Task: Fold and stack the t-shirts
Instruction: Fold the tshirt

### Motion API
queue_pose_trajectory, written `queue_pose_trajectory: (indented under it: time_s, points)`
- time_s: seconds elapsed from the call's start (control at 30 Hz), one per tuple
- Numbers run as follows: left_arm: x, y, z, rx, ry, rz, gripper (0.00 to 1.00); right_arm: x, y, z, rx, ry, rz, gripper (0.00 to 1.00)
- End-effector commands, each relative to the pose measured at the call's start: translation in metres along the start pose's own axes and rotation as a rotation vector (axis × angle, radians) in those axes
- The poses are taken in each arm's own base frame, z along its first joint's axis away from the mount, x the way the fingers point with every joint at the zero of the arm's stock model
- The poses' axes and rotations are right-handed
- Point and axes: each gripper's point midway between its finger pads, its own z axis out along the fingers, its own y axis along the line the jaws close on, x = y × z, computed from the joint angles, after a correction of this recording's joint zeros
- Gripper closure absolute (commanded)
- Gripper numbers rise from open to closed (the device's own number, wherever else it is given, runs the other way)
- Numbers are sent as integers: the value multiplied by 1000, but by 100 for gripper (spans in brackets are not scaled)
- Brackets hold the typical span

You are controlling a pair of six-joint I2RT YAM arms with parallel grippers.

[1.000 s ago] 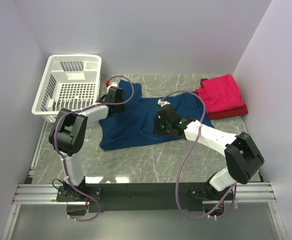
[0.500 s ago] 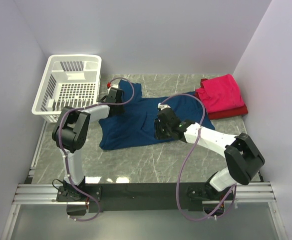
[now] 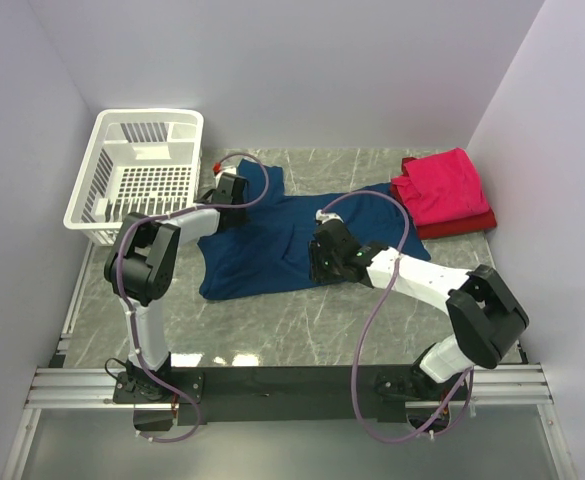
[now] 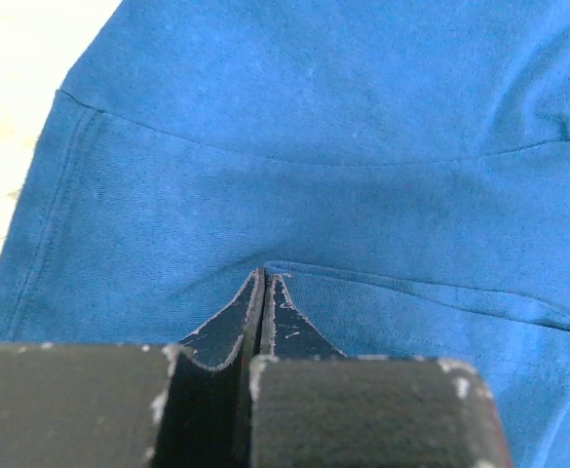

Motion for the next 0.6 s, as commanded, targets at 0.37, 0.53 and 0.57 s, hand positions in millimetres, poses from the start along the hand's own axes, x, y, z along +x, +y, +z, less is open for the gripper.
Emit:
queue_pose_trajectory:
  time_s: [0.37, 0.53, 0.57]
  points:
    - [-77, -5, -22, 22, -163, -18, 100, 2, 4, 24, 11, 12, -1, 59]
    - [-83, -4, -19, 29, -161, -21, 100, 2, 6, 27, 10, 21, -7, 59]
    - [-80, -4, -16, 26, -151, -19, 100, 2, 6, 27, 10, 21, -6, 59]
